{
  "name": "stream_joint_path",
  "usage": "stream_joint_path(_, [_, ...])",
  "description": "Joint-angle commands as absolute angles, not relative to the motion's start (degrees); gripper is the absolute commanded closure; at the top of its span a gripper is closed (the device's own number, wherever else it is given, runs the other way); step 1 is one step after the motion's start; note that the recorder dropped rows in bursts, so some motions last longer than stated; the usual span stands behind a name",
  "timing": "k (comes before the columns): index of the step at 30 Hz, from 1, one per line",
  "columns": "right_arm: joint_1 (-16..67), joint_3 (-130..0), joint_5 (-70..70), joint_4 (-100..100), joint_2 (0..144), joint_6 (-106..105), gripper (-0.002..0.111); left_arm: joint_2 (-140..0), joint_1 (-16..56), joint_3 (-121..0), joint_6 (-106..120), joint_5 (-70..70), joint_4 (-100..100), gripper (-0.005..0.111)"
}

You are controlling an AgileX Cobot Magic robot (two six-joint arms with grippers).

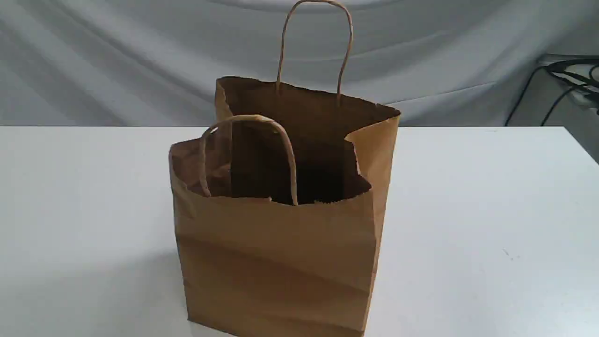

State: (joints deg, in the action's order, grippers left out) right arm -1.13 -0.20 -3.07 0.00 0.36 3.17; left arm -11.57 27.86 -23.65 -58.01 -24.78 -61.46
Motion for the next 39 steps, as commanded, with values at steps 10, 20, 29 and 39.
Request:
stream_joint_path(10, [-1.2, 0.0, -3.2, 0.6, 0.0, 3.0, 0.108, -11.3, 2.2, -16.6, -62.1, -5.7, -61.3, 0.107])
stream_joint_path(20, [-1.2, 0.0, -3.2, 0.6, 0.0, 3.2, 0.108, -1.2, 0.1, -11.1, -61.2, -6.4, -62.2, 0.107])
stream_joint_path(29, [-1.2, 0.0, -3.2, 0.6, 0.0, 3.2, 0.108, 0.0, 0.0, -7.6, -62.0, -6.2, -58.8, 0.107])
stream_joint_path(39, [-1.2, 0.0, -3.2, 0.6, 0.0, 3.2, 0.108, 0.0, 0.0, -7.6, -61.2, -3.5, -55.4, 0.107])
